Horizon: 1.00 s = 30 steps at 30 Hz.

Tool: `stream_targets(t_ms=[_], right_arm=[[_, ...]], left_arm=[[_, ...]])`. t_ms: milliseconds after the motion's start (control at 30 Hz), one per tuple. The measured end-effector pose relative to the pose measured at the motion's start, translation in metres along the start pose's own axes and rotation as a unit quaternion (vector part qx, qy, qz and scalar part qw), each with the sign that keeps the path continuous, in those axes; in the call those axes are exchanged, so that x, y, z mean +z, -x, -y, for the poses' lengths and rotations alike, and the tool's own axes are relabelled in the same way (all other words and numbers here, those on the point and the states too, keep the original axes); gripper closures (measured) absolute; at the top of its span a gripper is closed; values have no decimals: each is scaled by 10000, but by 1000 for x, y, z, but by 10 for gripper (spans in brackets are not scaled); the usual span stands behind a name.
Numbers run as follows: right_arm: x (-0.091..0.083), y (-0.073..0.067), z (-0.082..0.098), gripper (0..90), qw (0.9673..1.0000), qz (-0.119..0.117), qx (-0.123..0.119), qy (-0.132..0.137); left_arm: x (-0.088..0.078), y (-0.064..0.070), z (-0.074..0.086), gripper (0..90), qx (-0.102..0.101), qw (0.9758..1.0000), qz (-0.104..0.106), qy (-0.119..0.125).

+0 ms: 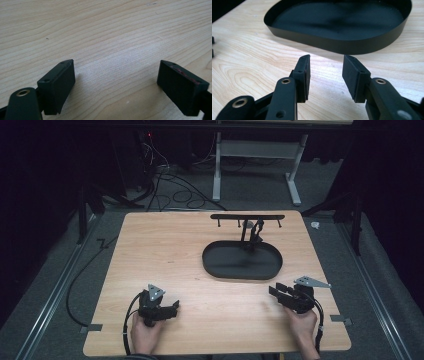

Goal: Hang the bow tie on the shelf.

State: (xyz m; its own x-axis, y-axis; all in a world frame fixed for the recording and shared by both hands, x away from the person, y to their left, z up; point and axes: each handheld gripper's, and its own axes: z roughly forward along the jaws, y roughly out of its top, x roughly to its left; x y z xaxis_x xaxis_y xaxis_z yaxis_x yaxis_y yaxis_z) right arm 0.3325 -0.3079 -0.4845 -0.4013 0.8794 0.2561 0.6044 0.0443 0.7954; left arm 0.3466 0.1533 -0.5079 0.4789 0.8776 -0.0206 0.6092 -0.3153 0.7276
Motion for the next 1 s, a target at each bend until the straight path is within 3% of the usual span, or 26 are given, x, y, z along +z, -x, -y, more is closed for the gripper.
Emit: stream_targets(t_ms=[700, 1000], right_arm=[[18, -10, 7, 584, 9984, 261, -347, -360], [25, -14, 9, 562, 9944, 519, -688, -615]], left_arm=[[0, 0, 0, 153, 1, 10000, 0, -1], [0, 0, 0, 153, -1, 10000, 1, 1]])
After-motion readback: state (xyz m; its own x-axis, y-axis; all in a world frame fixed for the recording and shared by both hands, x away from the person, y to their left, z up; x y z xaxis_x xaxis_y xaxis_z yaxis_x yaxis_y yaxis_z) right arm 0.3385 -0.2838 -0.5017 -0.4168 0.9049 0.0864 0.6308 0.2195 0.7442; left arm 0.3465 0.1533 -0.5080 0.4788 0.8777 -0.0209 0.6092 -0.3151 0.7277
